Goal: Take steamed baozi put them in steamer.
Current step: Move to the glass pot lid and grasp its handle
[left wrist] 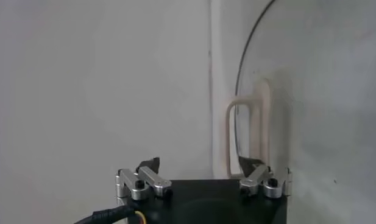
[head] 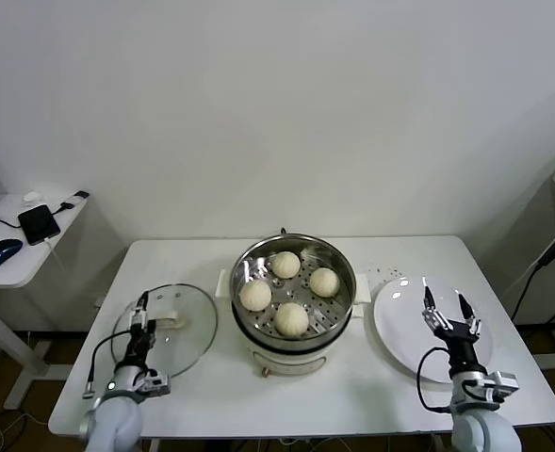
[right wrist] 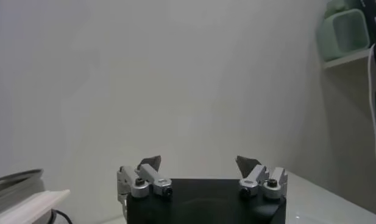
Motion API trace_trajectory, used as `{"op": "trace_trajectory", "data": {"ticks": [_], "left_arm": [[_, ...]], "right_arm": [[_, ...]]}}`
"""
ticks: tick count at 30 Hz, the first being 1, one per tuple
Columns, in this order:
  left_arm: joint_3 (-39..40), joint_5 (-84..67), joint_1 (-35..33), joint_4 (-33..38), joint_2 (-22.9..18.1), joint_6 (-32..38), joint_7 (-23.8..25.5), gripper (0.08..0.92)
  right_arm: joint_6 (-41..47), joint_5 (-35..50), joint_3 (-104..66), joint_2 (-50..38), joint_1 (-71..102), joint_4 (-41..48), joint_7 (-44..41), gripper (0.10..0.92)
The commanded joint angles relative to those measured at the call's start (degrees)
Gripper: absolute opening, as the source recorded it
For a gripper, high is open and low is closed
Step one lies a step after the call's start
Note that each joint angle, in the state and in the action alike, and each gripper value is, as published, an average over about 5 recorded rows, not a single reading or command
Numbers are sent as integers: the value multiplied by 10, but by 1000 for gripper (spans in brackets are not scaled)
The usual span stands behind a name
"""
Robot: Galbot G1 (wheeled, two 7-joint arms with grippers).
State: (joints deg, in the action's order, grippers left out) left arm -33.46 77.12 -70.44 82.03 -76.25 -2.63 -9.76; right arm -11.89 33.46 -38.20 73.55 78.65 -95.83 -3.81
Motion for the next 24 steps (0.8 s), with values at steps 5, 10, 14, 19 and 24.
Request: {"op": "trace_trajectory", "data": {"ticks": [5, 10, 14, 19, 24], "left_arm": [[5, -1, 29, -22, -4, -6, 0, 823], [6, -2, 39, -36, -4, -6, -1, 823], [8, -3, 44, -42, -5, -7, -1, 823], [10, -5, 49, -49, -4, -3, -1, 823], [14, -2, 54, -53, -4, 2, 2, 802]], "right_arm": [[-1, 0, -1, 2, -1, 5, -1, 823], [-1, 0, 0, 3, -1, 7, -1, 823], [-1, -1, 1, 4, -1, 9, -2, 823], [-1, -1, 1, 5, -3, 9, -2, 823], [-1, -1, 2, 5, -3, 10, -3, 823]]}}
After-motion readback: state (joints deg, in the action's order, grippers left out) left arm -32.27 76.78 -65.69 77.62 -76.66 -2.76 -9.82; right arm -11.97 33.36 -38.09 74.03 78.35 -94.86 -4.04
